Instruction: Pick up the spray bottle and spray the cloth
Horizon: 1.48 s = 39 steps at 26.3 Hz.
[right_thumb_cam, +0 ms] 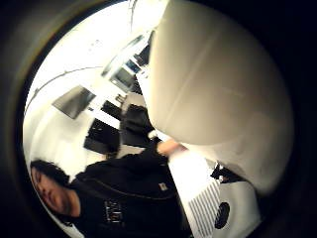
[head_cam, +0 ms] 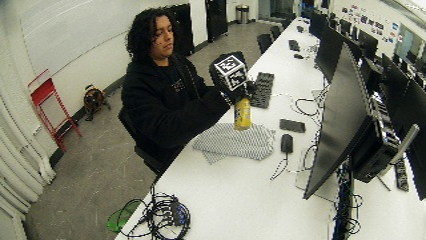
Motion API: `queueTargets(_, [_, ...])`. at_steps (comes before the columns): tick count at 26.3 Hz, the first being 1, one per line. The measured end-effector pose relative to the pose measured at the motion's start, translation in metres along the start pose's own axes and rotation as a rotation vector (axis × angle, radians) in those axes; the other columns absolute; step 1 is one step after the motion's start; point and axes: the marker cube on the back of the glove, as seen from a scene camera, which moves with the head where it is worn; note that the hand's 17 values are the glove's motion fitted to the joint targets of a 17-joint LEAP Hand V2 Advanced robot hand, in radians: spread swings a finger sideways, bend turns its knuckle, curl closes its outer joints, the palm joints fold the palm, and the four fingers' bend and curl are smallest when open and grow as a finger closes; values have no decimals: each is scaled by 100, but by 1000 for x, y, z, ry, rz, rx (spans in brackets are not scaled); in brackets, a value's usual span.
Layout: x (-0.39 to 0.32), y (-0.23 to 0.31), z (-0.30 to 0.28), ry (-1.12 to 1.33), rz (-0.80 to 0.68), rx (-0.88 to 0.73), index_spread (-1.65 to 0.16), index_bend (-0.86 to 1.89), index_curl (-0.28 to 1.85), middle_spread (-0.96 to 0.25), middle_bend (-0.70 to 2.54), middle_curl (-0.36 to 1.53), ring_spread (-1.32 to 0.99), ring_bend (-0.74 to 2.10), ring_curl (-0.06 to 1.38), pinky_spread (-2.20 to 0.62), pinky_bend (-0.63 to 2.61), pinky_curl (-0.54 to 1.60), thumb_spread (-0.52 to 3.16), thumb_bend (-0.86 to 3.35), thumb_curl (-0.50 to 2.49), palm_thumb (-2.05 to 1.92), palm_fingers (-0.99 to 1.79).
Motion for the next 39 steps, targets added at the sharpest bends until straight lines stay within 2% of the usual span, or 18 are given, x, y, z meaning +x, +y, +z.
queueTargets(6, [-5,-36,21,-413,193,290,-31,13,39,-24,48,52,-24,70,46,-32,54,39,30,-3,75,101,126])
queueTargets(9, [0,-48,40,-538,256,377,-31,13,39,-24,48,52,-24,70,46,-32,54,39,30,-3,75,101,127])
queueTargets(15, [1,-53,92,-623,275,332,-31,13,38,-24,48,52,-24,71,46,-31,54,39,30,-3,76,102,127])
queueTargets(23, [3,-49,133,-726,290,346,-30,13,38,-24,48,52,-23,72,46,-31,54,40,31,-3,76,102,126])
queueTargets(29, [12,-31,151,-638,251,275,-30,13,38,-24,48,52,-23,71,46,-31,54,40,31,-3,76,102,125])
queueTargets(34, [-1,-39,142,-760,244,376,-30,13,38,-24,48,52,-23,71,46,-31,54,40,32,-3,76,102,126])
queueTargets(39, [0,-37,142,-751,242,422,-31,13,38,-24,48,52,-23,70,46,-31,54,39,32,-3,76,102,125])
